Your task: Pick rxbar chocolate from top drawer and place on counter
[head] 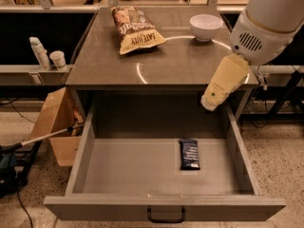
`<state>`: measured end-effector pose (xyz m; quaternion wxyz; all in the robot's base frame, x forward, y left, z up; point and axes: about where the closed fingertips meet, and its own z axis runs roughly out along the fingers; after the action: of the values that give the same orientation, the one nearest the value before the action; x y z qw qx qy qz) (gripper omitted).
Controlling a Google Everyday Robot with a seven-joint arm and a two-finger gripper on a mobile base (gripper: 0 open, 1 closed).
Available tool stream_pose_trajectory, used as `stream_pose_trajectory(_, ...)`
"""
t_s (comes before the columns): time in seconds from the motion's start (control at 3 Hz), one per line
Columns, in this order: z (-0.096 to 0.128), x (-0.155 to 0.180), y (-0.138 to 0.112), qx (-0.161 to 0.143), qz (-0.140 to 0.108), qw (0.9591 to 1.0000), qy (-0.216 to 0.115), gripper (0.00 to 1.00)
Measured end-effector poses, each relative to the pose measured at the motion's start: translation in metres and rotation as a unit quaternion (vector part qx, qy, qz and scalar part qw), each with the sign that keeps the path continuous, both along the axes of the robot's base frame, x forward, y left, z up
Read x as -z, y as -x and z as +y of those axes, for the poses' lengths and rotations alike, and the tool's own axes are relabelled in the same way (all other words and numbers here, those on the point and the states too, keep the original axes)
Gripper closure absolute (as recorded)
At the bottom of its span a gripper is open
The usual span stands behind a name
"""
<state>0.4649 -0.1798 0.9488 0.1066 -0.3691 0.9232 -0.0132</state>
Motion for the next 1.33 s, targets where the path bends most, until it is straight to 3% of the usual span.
stream_pose_trajectory(0.33, 0.0036, 0.0139, -0.0104, 0.066, 0.024, 0.9968, 0.038, 0.00)
stream_pose_trajectory(0.67, 0.0062, 0.0131, -0.0155, 0.103, 0.014, 0.9942, 0.027, 0.00)
stream_pose_trajectory(1.33, 0.0116, 0.0207, -0.0188, 0.116, 0.013, 0.9930, 0.019, 0.00)
